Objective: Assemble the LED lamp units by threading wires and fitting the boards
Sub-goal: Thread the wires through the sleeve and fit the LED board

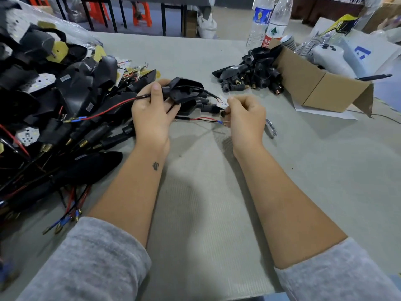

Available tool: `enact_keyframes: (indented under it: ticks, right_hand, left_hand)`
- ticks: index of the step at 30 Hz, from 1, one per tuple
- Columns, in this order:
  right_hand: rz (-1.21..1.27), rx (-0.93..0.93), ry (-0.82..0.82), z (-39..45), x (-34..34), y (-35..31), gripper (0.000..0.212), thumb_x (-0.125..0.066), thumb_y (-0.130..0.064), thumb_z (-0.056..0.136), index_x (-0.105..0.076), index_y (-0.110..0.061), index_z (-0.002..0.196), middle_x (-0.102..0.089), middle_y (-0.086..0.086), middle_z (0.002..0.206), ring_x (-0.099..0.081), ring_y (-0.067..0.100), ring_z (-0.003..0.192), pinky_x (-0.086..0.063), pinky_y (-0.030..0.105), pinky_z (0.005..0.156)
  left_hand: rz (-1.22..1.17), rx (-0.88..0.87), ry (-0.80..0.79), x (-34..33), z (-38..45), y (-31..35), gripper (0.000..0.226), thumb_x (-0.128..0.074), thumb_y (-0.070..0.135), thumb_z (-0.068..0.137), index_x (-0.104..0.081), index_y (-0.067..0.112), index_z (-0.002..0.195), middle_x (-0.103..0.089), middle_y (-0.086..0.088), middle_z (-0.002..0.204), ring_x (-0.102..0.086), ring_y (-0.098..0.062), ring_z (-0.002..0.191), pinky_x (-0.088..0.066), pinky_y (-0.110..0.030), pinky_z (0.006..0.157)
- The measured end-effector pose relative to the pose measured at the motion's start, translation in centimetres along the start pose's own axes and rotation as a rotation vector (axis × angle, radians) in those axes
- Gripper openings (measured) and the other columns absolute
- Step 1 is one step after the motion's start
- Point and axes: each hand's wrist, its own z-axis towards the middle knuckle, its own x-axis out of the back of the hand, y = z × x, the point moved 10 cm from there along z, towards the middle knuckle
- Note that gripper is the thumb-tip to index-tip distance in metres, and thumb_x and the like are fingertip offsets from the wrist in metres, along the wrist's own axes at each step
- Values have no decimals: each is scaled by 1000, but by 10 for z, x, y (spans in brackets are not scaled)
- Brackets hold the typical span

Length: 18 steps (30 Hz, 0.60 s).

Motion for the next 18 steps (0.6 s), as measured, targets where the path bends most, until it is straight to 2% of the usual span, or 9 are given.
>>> enact_keyframes:
  ticks: [2, 4, 6, 7, 10, 12, 14, 16, 18]
  right_hand:
    - [-110, 52, 37, 2, 3, -3, 15, -55, -17, 88, -63, -27, 96, -61, -9, 97, -57, 5, 86, -45, 28, 79]
    - [-221, 42, -4, 5, -2, 3, 27, -51, -26, 92, -59, -30, 118, -55, -6, 119, -47, 11, 114, -39, 31, 94]
    - [-330, -6, -57, 8, -6, 11, 35, -45, -32, 96, -54, -30, 129, -53, -3, 129, -36, 17, 127, -33, 36, 101]
    - [-343, -23, -69, 8, -7, 14, 33, -43, -32, 96, -56, -30, 127, -56, -4, 125, -37, 19, 127, -34, 38, 104]
    - [-316, -20, -58, 7, -7, 12, 16, -44, -29, 96, -60, -31, 94, -60, -13, 91, -55, 19, 108, -45, 39, 92]
    - [-254, -14, -27, 7, -2, 11, 17, -47, -25, 95, -56, -31, 83, -58, -15, 79, -58, 4, 80, -45, 30, 73]
    - [-185, 6, -11, 7, 1, 9, 18, -50, -20, 94, -56, -30, 81, -57, -16, 72, -53, -6, 60, -40, 18, 59]
    - [-108, 15, -34, 5, -1, 6, 18, -51, -15, 93, -58, -28, 83, -59, -12, 74, -52, -4, 57, -40, 14, 57]
    - [-71, 17, -88, 2, -7, 3, 19, -52, -11, 93, -60, -27, 84, -60, -7, 78, -53, 6, 65, -44, 20, 63]
  left_hand:
    - [-19, 4, -4, 0, 0, 0, 27, -34, 20, 106, -59, 13, 98, -69, -4, 101, -71, -19, 97, -57, -33, 88]
    - [-37, 12, -7, -1, 0, -1, 27, -34, 20, 106, -58, 13, 99, -69, -6, 104, -71, -21, 98, -57, -35, 88]
    - [-48, 24, -4, -1, -1, -2, 26, -33, 21, 107, -57, 12, 102, -68, -9, 109, -70, -23, 100, -57, -35, 89]
    - [-58, 31, 2, -1, -1, -2, 26, -33, 22, 107, -57, 11, 104, -67, -10, 112, -70, -23, 100, -57, -36, 89]
    - [-84, 40, 30, 2, -1, -2, 25, -33, 22, 107, -56, 13, 103, -66, -10, 113, -70, -23, 101, -57, -36, 89]
    - [-79, 43, 47, 4, 0, -2, 24, -34, 21, 106, -56, 12, 101, -66, -9, 110, -70, -22, 99, -57, -35, 89]
    - [-72, 62, 48, 3, 0, -4, 21, -39, 20, 105, -57, 12, 97, -68, -8, 106, -71, -20, 97, -57, -34, 89]
    - [-52, 93, 34, 1, 0, -9, 15, -45, 18, 103, -59, 13, 97, -70, -8, 107, -71, -18, 99, -56, -33, 90]
    - [-1, 124, 6, -3, -1, -15, 15, -48, 17, 102, -61, 11, 106, -69, -8, 112, -69, -18, 103, -55, -31, 92]
